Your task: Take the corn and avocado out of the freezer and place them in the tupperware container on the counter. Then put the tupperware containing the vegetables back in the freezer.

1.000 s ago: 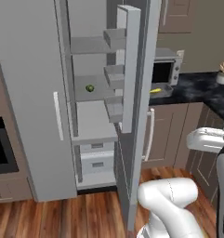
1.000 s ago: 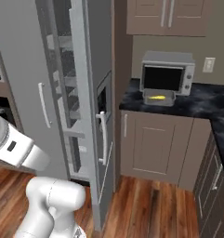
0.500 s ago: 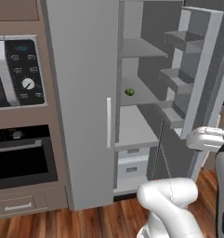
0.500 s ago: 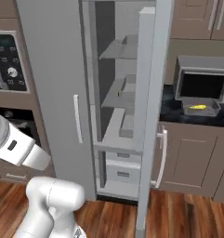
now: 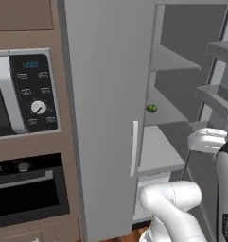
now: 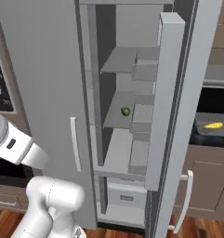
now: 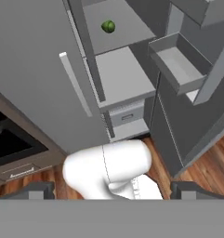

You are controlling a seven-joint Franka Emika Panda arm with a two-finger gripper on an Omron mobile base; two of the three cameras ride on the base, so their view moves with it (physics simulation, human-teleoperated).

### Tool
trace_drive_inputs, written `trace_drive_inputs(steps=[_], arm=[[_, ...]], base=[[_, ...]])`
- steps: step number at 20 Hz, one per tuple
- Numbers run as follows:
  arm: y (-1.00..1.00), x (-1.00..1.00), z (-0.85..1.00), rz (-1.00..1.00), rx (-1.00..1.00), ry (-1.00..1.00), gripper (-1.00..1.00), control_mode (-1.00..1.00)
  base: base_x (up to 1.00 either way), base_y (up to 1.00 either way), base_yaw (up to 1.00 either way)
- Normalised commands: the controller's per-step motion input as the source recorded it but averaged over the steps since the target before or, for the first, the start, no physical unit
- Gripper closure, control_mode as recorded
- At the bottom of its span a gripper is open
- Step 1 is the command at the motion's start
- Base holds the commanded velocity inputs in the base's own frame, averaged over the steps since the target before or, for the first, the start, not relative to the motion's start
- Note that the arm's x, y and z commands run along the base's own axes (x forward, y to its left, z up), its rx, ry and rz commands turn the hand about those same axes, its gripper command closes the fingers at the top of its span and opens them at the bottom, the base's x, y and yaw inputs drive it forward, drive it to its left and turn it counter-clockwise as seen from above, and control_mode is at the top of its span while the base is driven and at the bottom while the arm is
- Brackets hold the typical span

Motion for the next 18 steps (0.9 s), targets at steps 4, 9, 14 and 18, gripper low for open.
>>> trace_drive_inputs(steps=[4, 9, 14, 18], arm=[[0.00, 0.00, 0.00, 0.00, 0.00, 0.00, -1.00, 1.00], [0.00, 0.00, 0.00, 0.00, 0.00, 0.00, -1.00, 1.00], [0.00, 0.00, 0.00, 0.00, 0.00, 0.00, -1.00, 1.00], [-0.31, 0.18, -0.16, -0.08, 0.00, 0.00, -1.00, -1.00]], base=[[0.68, 0.00, -0.12], [0.55, -0.01, -0.12], [0.43, -0.08, -0.14], [0.05, -0.05, -0.03]])
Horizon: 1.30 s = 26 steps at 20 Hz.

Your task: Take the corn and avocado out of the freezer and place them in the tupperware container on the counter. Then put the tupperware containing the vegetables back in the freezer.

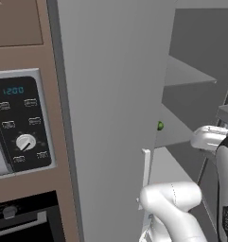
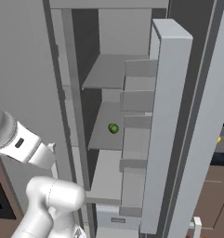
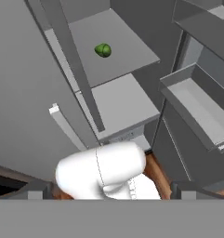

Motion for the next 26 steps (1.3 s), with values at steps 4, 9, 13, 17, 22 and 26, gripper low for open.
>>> trace_drive_inputs(steps=[4, 9, 13, 17, 22, 26], arm=[[-0.44, 0.65, -0.41, -0.05, 0.00, 0.00, -1.00, -1.00], [-0.04, 0.68, -0.49, -0.01, 0.00, -0.03, -1.00, -1.00], [-0.10, 0.60, -0.50, -0.04, 0.04, -0.07, -1.00, -1.00], [-0.17, 0.79, -0.28, -0.05, 0.09, -0.01, -1.00, -1.00], [-0.12, 0.81, -0.13, -0.04, 0.10, 0.00, -1.00, -1.00], [-0.27, 0.57, -0.28, -0.05, 0.06, 0.00, -1.00, -1.00]], base=[[0.00, 0.00, 0.00], [0.00, 0.00, 0.00], [0.00, 0.00, 0.00], [0.00, 0.00, 0.00], [0.00, 0.00, 0.00], [0.00, 0.00, 0.00]])
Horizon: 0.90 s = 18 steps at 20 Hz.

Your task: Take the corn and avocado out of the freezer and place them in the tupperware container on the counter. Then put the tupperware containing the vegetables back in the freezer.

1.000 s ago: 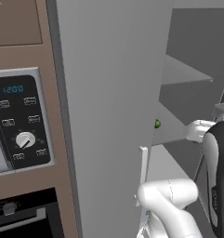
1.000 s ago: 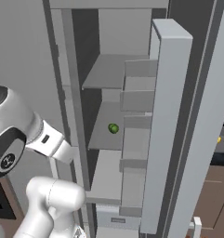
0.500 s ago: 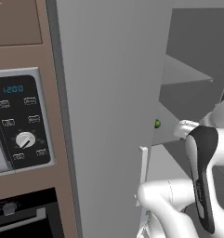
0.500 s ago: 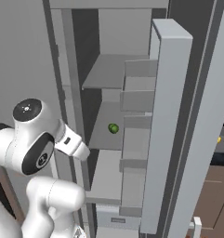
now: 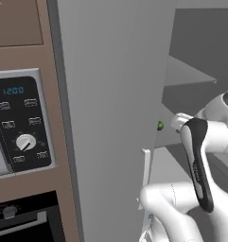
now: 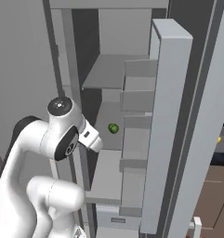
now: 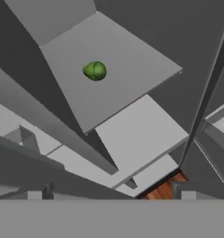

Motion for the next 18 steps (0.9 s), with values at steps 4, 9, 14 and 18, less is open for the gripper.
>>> trace_drive_inputs(steps=[4, 9, 14, 18], arm=[[-0.33, 0.35, -0.39, -0.03, 0.02, -0.01, -1.00, -1.00], [-0.13, 0.38, -0.19, -0.01, 0.00, -0.01, -1.00, -1.00], [-0.13, 0.51, -0.06, 0.00, 0.01, 0.00, -1.00, -1.00], [-0.23, 0.56, -0.05, 0.00, 0.05, 0.00, -1.00, -1.00]], base=[[0.00, 0.00, 0.00], [0.00, 0.00, 0.00], [0.00, 0.00, 0.00], [0.00, 0.00, 0.00]])
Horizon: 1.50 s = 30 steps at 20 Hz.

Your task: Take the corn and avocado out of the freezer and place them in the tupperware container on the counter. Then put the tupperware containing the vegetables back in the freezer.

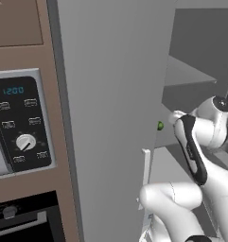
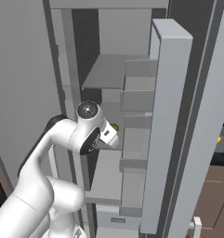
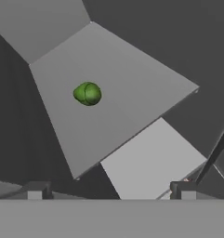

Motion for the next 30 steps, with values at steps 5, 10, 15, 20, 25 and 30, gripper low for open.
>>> trace_drive_inputs(steps=[5, 10, 15, 20, 25, 30], arm=[[-0.15, 0.62, -0.10, 0.00, 0.07, 0.00, -1.00, -1.00], [-0.05, 0.54, -0.16, 0.00, 0.03, 0.00, -1.00, -1.00], [-0.01, 0.40, -0.25, 0.00, 0.00, 0.00, -1.00, -1.00], [0.00, 0.23, -0.24, 0.00, 0.01, 0.00, -1.00, -1.00], [0.00, 0.17, -0.21, 0.03, 0.03, 0.00, -1.00, -1.00], [0.00, 0.26, -0.14, 0.03, 0.04, 0.00, -1.00, -1.00]], base=[[0.00, 0.00, 0.00], [0.00, 0.00, 0.00], [0.00, 0.00, 0.00], [0.00, 0.00, 0.00], [0.00, 0.00, 0.00], [0.00, 0.00, 0.00]])
